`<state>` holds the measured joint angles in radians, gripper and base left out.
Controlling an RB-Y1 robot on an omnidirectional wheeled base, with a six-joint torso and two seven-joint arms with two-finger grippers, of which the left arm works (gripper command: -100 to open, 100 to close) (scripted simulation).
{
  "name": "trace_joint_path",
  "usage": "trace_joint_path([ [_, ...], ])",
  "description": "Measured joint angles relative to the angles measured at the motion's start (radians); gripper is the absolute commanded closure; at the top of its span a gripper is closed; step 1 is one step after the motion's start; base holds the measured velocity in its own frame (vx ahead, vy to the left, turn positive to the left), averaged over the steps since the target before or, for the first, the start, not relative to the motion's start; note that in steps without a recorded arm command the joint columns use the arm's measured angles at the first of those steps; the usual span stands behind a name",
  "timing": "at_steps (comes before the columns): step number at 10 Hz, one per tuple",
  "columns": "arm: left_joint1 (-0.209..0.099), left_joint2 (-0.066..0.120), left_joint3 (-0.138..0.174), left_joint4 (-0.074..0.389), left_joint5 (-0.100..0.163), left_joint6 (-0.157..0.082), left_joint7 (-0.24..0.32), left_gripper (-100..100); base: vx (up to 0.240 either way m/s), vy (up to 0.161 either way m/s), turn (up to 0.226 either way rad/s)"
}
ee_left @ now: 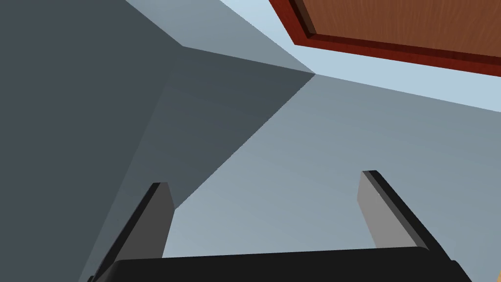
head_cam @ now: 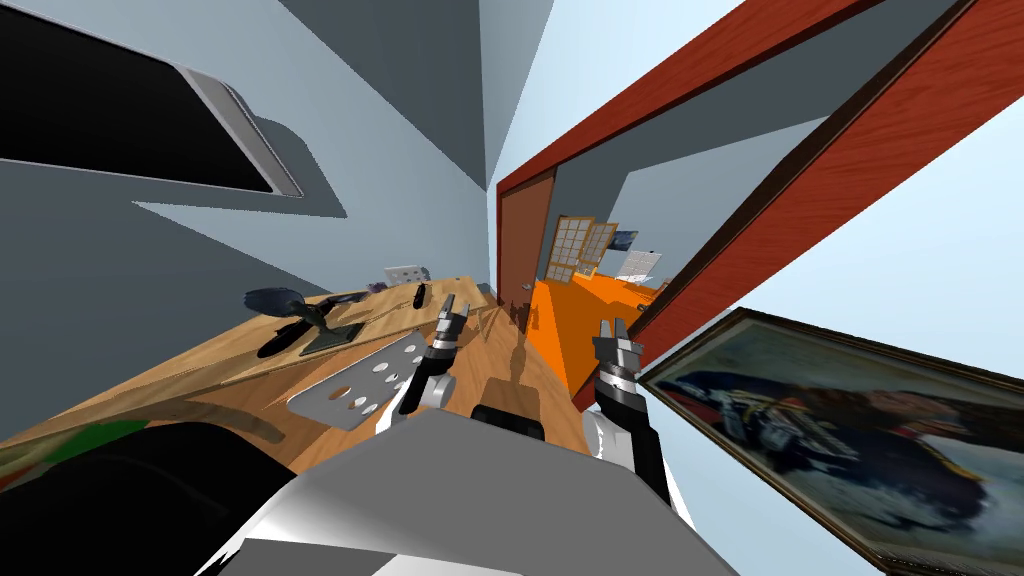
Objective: Push the door open
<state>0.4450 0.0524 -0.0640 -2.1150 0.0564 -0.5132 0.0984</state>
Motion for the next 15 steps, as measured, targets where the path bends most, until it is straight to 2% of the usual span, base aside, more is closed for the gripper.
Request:
trace_joint_path([
  [2, -0.013, 0.009, -0.003, 0.036, 0.004, -0.011, 0.003, -100, 0.108, 0.027, -0.092],
  [7, -0.068, 0.026, -0.022, 0.161, 0.01, -0.036, 0.003, -100, 0.115, 0.046, -0.081],
  [15, -0.144, 0.038, -0.051, 0.332, 0.016, -0.071, 0.001, -100, 0.091, 0.04, -0.076],
])
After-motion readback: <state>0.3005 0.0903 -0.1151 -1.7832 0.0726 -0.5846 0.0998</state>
